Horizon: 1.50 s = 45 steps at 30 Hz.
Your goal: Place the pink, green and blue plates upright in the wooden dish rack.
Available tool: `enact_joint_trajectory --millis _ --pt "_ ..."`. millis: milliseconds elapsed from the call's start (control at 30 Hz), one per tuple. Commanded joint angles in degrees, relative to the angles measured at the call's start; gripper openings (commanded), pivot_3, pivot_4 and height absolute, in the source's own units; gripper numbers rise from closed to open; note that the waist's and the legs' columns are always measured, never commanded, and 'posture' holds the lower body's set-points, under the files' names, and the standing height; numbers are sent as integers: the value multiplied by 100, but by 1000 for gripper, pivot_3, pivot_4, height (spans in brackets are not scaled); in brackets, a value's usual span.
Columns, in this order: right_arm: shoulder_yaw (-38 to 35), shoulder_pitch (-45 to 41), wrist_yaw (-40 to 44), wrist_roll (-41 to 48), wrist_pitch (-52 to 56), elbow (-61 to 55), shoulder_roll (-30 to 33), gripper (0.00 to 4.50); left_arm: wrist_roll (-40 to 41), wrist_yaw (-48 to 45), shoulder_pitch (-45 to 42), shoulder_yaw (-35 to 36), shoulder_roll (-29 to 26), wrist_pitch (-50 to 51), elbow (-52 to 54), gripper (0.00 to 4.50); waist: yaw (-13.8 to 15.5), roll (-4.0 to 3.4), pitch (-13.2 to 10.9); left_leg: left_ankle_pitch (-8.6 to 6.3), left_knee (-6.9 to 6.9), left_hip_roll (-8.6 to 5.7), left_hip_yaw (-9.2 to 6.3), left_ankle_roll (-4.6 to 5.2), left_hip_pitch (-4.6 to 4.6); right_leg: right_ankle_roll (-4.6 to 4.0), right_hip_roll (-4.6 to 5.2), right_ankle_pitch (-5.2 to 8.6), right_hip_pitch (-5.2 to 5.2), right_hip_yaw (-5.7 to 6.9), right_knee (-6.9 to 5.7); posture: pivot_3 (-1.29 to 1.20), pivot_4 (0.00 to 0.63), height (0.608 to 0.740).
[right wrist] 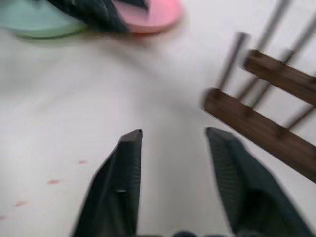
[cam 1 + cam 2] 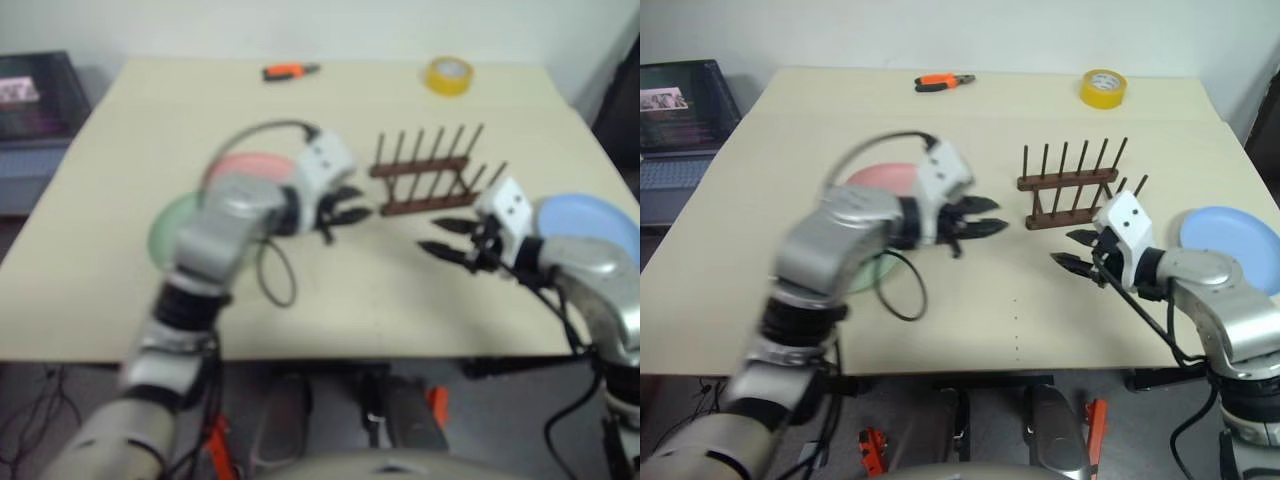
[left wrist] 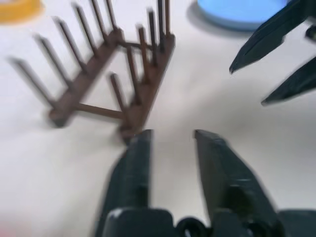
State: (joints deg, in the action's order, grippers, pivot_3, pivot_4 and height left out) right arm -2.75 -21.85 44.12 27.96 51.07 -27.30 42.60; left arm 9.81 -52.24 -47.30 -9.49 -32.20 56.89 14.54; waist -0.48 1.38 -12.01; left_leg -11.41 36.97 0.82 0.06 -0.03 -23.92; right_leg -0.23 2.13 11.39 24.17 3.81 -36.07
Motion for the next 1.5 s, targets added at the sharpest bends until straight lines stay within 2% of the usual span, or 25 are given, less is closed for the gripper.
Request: enact_joint_trajectory --millis 33,100,167,300,333,433,567,633,833,1100,1200,1500 --pt "264 -577 83 -14 -131 205 -64 3691 21 -34 -646 872 -899 -117 -805 3010 -7 1 -5 0 0 -2 -1 0 2 0 1 0 3 6 6 0 150 740" --pt "488 -760 74 -179 -283 448 -127 4410 -274 187 -847 757 -1230 -499 -1544 3741 2 3 -2 1 1 -1 -9 2 6 0 8 0 -3 16 17 0 150 740" --pt "676 -910 103 -297 -443 613 -185 4500 -471 494 -1164 747 -1261 -793 -2382 4452 37 -6 4 2 -3 -3 3 2 10 1 8 -1 -6 7 8 0 150 740" --pt "985 -1277 -180 -831 -1054 938 -508 4500 -774 1046 -1803 766 -1086 -1277 -4328 4483 105 -3 4 6 5 -11 26 5 -25 23 8 -15 9 -4 -3 0 150 740" --pt "1002 -1338 -207 -877 -1115 1005 -585 4500 -891 1083 -1880 664 -1064 -1481 -4700 4483 111 -2 4 5 5 -15 32 3 -42 54 7 -32 20 -7 0 0 150 740" --pt "1036 -1436 -221 -963 -1249 1121 -722 4500 -1050 902 -2064 431 -973 -1834 -5457 4483 123 10 9 4 7 -24 56 3 -108 64 14 -35 94 -23 0 0 150 740" --pt "1117 -1423 -161 -1053 -1356 1126 -791 4500 -1127 744 -2297 299 -735 -2058 -6277 4483 130 16 6 0 5 -29 89 1 -125 45 24 -48 112 -21 1 0 150 740" --pt "1135 -1379 -126 -1096 -1373 1104 -769 4500 -1220 848 -2348 265 -611 -2228 -6724 4483 129 18 5 -1 6 -25 94 3 -124 71 21 -33 112 -18 0 0 150 740" --pt "1104 -1293 -128 -1123 -1342 995 -751 4500 -1273 922 -2438 347 -381 -2479 -7406 4483 116 20 4 0 14 -12 98 3 -109 68 12 -34 110 -23 -25 0 150 740" --pt "1063 -1235 -206 -1090 -1279 890 -771 4500 -1204 1025 -2372 494 -302 -2509 -7596 4483 79 24 2 1 70 -3 94 3 -97 57 9 -28 111 -25 -95 0 150 740" --pt "1071 -1270 -206 -1103 -1297 913 -777 4500 -1170 1038 -2371 564 -277 -2505 -7613 3887 67 24 2 1 90 -2 93 3 -98 55 7 -34 107 -26 -100 0 150 740" --pt "1080 -1363 -205 -1133 -1349 985 -798 4500 -1156 1095 -2349 706 -247 -2495 -7670 627 54 24 2 0 93 -3 97 3 -99 58 9 -38 106 -30 -96 0 150 740"
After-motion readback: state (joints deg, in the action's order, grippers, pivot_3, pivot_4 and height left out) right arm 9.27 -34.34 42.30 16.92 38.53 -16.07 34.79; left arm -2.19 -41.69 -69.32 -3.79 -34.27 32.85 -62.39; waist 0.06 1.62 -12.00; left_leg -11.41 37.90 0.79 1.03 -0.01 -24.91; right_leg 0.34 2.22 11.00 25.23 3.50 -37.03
